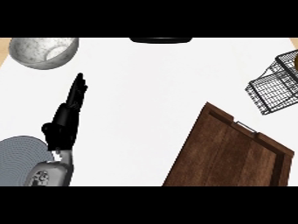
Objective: Pick the squash from the tray and place it in the tiered basket
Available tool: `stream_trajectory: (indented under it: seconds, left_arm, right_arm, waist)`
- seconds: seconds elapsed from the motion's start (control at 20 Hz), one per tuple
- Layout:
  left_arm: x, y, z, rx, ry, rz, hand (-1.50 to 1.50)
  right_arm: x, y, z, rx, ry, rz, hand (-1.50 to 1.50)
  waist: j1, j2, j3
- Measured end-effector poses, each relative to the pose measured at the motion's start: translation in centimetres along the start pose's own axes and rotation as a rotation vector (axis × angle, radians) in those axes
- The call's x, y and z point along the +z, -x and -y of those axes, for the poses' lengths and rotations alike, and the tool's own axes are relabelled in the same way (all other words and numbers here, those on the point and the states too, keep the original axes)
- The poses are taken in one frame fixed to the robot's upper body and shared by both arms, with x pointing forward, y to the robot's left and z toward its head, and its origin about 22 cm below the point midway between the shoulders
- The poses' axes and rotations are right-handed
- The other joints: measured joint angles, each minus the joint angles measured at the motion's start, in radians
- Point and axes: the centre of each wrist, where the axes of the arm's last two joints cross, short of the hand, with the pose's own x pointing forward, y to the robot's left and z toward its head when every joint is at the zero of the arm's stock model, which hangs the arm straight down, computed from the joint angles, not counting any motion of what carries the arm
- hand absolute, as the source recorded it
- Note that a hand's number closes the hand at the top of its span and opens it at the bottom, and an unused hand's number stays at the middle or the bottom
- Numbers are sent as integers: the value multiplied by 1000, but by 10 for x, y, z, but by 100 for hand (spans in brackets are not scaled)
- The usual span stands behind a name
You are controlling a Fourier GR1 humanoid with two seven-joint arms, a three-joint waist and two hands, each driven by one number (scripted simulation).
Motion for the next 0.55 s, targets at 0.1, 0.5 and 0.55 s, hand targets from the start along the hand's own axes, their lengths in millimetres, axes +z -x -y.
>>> stream_trajectory:
  seconds: [0.1,0.5,0.55]
  left_arm:
    - [-1,-2,0,3,-1,2,0]
    - [3,0,1,9,-14,0,0]
    - [3,2,-1,8,-21,0,0]
  right_arm:
    - [9,19,20,-59,23,-39,-150]
    - [67,93,87,-203,59,-86,-150]
    - [75,99,94,-214,53,-86,-150]
  waist:
    - [-3,1,1]
    - [-18,4,6]
    - [-20,4,7]
